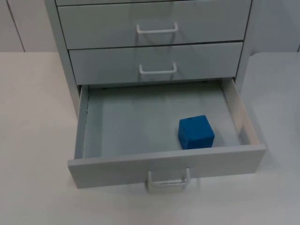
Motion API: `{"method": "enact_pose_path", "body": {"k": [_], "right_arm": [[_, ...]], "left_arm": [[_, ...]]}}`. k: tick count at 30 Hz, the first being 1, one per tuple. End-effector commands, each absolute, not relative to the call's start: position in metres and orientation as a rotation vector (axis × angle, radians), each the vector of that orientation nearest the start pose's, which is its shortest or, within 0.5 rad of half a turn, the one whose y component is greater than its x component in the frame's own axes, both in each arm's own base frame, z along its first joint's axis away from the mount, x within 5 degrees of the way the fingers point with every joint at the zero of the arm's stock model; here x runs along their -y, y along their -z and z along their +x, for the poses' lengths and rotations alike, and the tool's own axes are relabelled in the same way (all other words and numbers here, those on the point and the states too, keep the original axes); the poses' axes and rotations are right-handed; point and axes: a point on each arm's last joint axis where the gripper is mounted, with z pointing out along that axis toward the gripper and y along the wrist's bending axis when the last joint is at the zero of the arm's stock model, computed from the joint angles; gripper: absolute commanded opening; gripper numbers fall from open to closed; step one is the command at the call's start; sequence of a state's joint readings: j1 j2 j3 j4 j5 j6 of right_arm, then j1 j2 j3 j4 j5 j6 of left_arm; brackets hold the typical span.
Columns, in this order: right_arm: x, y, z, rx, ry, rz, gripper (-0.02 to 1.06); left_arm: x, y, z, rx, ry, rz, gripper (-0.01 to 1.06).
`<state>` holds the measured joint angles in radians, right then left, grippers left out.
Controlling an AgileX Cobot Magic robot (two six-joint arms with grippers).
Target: Open the drawer with the left hand, place the block into the drawer with the right hand, then close the drawer with the left hand.
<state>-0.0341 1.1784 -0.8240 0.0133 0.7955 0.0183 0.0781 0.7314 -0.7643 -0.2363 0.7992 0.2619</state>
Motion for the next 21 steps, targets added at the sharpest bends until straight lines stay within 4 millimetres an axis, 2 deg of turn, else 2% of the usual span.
{"method": "enact_pose_path", "body": {"k": [1, 2, 3, 6, 7, 13, 21], "right_arm": [[0.006, -0.274, 0.217, -2.632, -0.024, 0.076, 0.74], [0.006, -0.274, 0.217, -2.632, -0.024, 0.076, 0.74], [0.006, -0.274, 0.217, -2.632, -0.024, 0.076, 0.74], [0.006, -0.274, 0.217, -2.632, -0.027, 0.078, 0.74], [0.006, -0.274, 0.217, -2.632, -0.027, 0.078, 0.74], [0.006, -0.274, 0.217, -2.632, -0.027, 0.078, 0.74], [0.006, -0.274, 0.217, -2.632, -0.027, 0.078, 0.74]], "left_arm": [[0.006, -0.338, 0.134, -2.196, 0.115, 0.107, 0.69], [0.007, -0.339, 0.134, -2.190, 0.125, 0.118, 0.56], [0.007, -0.339, 0.134, -2.190, 0.125, 0.118, 0.56], [0.013, -0.340, 0.134, -2.169, 0.170, 0.188, 0.05], [0.015, -0.341, 0.134, -2.161, 0.190, 0.213, 0.00], [0.019, -0.343, 0.136, -2.121, 0.221, 0.282, 0.00], [0.022, -0.345, 0.136, -2.106, 0.279, 0.253, 0.00]]}}
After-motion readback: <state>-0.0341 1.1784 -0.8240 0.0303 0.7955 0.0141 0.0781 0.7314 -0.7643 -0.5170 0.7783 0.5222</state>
